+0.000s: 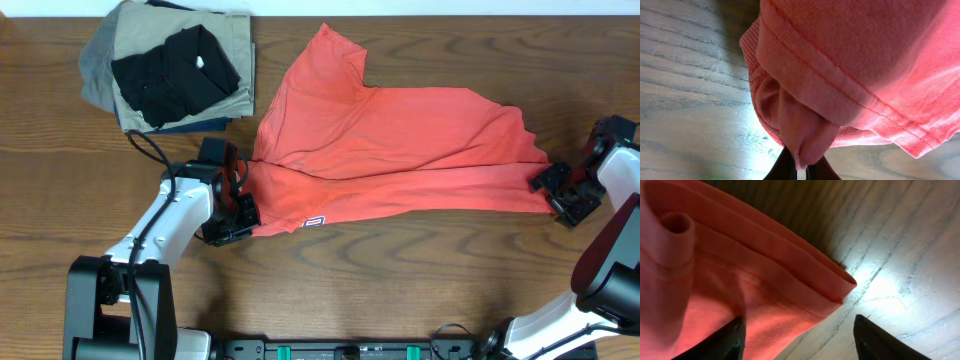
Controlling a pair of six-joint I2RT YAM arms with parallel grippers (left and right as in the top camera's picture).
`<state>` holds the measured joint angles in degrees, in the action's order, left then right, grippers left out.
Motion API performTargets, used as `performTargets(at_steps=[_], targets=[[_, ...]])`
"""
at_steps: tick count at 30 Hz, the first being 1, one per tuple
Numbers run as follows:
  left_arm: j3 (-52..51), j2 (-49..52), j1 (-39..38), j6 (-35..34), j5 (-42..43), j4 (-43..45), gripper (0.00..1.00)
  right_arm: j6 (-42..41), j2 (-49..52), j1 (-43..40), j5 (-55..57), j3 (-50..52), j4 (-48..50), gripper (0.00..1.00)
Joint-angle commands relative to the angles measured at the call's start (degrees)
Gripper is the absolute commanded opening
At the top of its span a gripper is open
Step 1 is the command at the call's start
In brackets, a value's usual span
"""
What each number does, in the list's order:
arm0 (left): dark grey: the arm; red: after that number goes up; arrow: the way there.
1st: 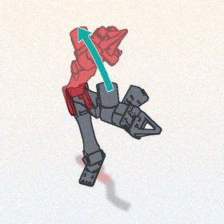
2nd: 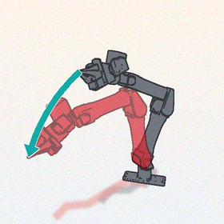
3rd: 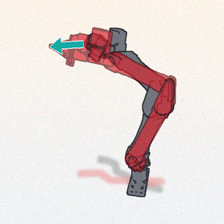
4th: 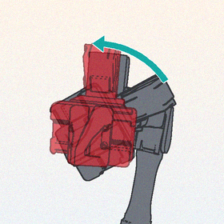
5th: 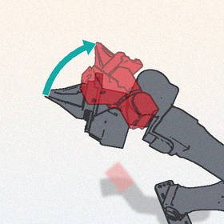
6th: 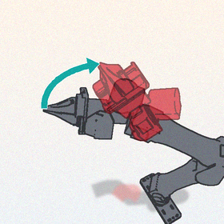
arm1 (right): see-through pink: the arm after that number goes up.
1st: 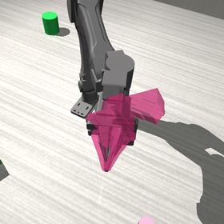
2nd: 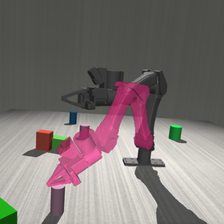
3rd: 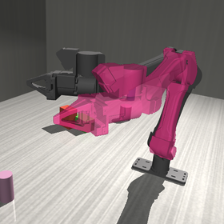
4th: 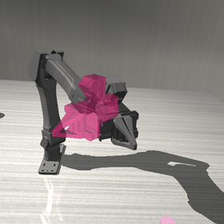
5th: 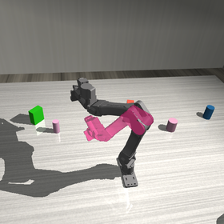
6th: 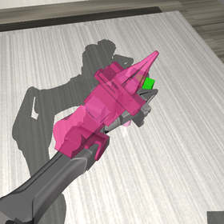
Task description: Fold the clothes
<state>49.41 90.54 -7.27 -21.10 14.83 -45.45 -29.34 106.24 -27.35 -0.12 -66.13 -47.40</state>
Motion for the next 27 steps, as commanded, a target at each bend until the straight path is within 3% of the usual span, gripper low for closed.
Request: performTargets(at_steps=[1, 7, 9, 11, 15, 27], targets=[[-0.31, -0.55, 0.24, 0.55, -0.7, -0.35, 0.06, -0.85, 0.28, 0.37, 1.57, 1.18, 0.74, 0.65], [-0.31, -0.55, 0.24, 0.55, -0.7, -0.33, 0.06, -1.07, 0.28, 0.37, 1.81, 3.1, 3.13, 0.61], [-0.31, -0.55, 0.24, 0.55, -0.7, -0.35, 0.06, -1.07, 0.28, 0.37, 1.84, 3.67, 4.04, 0.54], [-0.31, -0.55, 0.24, 0.55, -0.7, -0.35, 0.06, -2.08, 0.28, 0.35, 2.01, 3.93, 4.39, 0.43], [-0.31, -0.55, 0.22, 0.52, -0.46, -0.44, 0.06, -3.8, 0.28, 0.04, 2.01, 3.93, 4.26, 0.02], [-0.31, -3.89, -1.33, 0.52, 4.0, -1.97, 0.06, -4.55, 0.15, -6.69, 1.14, 3.89, 0.79, 0.01]])
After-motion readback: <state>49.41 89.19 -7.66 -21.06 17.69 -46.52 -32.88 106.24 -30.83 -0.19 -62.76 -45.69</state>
